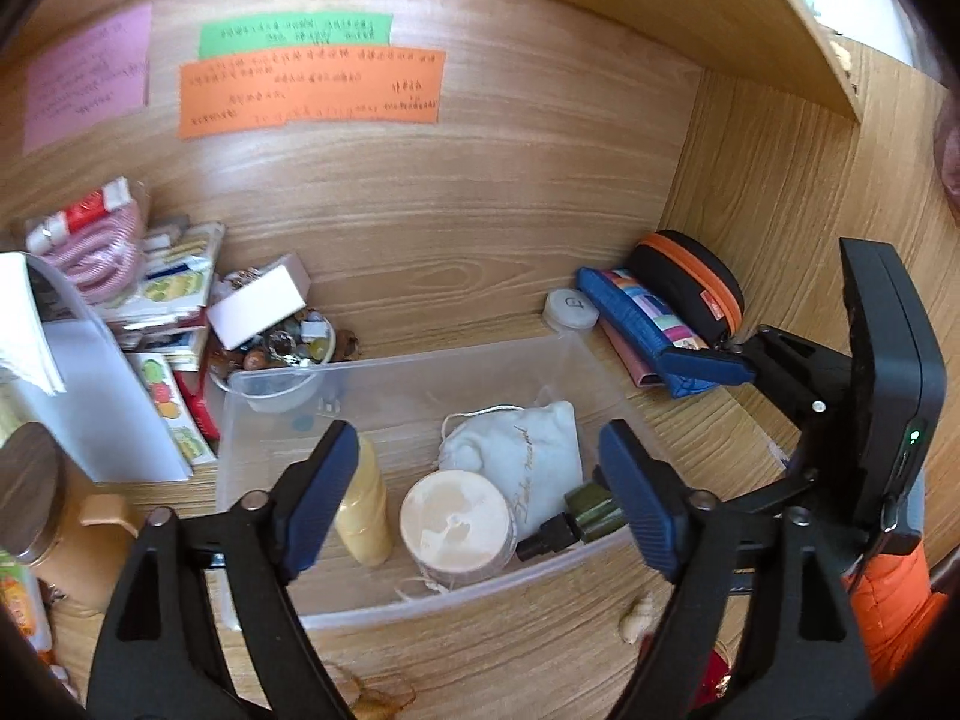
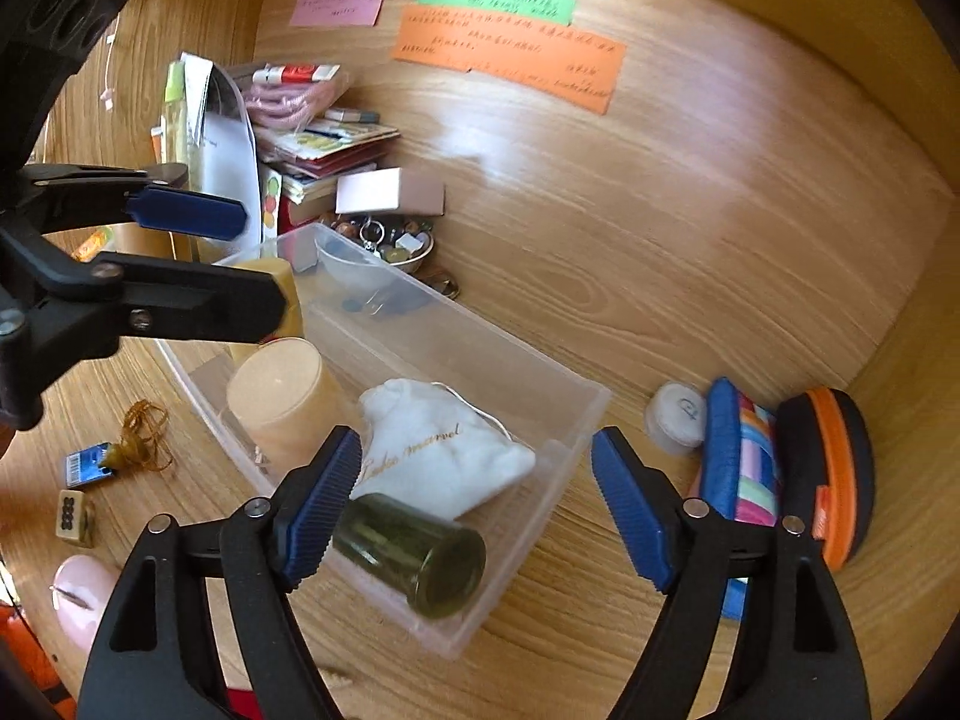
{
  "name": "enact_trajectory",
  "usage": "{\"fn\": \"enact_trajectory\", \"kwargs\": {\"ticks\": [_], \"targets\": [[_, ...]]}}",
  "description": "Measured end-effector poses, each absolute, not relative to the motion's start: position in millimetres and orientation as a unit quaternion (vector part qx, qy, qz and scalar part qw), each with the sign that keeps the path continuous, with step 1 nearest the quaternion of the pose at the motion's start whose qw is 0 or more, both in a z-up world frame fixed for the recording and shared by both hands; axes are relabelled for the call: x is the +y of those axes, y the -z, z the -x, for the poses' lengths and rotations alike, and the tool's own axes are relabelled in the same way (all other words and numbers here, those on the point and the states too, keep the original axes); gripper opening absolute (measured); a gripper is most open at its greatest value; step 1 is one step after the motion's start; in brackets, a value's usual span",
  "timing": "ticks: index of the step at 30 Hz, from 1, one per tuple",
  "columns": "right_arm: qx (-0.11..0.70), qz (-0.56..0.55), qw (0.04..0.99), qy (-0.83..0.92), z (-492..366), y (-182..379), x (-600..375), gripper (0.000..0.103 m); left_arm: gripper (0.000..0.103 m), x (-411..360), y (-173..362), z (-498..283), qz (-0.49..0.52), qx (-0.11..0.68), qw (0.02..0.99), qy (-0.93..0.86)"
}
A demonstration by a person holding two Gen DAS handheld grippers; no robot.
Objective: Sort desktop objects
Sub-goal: 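Withdraw the right tool toward the red velvet pouch while left moves toward the pink container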
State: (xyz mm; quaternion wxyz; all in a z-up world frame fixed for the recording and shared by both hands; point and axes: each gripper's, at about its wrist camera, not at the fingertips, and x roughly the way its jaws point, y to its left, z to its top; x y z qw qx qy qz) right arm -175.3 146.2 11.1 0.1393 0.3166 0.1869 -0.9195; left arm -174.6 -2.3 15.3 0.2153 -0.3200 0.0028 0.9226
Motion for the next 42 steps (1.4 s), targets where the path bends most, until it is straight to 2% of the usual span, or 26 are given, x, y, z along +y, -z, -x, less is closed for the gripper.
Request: {"fn": "enact_trajectory", "kwargs": {"ticks": [1, 5, 15, 21, 29, 42], "targets": [[0.185, -0.314, 0.136, 0.921, 171, -13, 146, 0.08, 0.092, -3, -17, 170, 0.315, 0.006, 0.21, -0.926], [0.176, -0.31, 0.131, 0.925, 154, -18, 148, 0.082, 0.096, -8, -22, 155, 0.304, 0.018, 0.197, -0.932], [0.137, -0.298, 0.12, 0.937, 104, -26, 153, 0.083, 0.097, -45, -16, 123, 0.32, 0.003, 0.159, -0.934], [0.129, -0.287, 0.113, 0.942, 73, -25, 150, 0.087, 0.098, -62, -3, 100, 0.333, 0.002, 0.145, -0.932], [0.117, -0.293, 0.104, 0.943, 41, -6, 153, 0.087, 0.098, -64, 17, 72, 0.351, 0.0, 0.148, -0.925], [0.09, -0.364, 0.121, 0.919, 20, 55, 153, 0.087, 0.098, -27, 57, 31, 0.383, 0.03, 0.181, -0.905]]}}
